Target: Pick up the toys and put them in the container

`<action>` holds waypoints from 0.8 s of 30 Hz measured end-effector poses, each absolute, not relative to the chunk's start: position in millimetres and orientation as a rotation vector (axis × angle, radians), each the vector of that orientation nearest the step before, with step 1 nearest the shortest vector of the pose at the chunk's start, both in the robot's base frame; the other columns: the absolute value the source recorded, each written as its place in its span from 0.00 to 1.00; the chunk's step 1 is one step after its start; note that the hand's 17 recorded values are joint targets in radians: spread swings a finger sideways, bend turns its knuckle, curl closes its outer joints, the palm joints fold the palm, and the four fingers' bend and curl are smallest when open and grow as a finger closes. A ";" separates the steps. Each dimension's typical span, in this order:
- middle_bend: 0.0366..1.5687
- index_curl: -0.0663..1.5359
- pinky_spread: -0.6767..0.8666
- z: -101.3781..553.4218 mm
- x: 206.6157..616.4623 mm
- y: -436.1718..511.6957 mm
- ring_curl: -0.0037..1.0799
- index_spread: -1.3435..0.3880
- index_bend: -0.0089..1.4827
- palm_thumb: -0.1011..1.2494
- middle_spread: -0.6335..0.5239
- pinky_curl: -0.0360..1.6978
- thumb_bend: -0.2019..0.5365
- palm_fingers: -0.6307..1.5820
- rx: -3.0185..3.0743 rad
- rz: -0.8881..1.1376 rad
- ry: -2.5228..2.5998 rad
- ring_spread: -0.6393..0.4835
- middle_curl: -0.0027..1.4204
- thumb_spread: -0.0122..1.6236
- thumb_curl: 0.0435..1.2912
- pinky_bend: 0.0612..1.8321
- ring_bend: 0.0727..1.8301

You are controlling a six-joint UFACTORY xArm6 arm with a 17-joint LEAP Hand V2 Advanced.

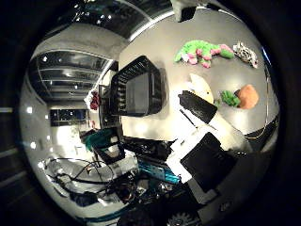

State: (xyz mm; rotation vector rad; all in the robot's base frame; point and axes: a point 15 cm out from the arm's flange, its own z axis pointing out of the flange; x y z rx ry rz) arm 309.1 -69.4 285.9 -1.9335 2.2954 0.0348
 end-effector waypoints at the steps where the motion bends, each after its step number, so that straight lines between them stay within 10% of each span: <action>1: 0.10 0.28 0.70 285.9 310.8 -72.9 0.20 0.49 0.14 0.71 0.51 0.18 0.25 0.45 -1.937 0.026 2.300 0.67 0.20 0.69 0.27 0.08 0.07; 24: 0.12 0.19 0.70 279.0 384.6 -259.8 0.24 0.56 0.09 0.48 0.57 0.21 0.23 0.35 -1.821 -0.137 2.456 0.70 0.23 0.64 0.21 0.19 0.14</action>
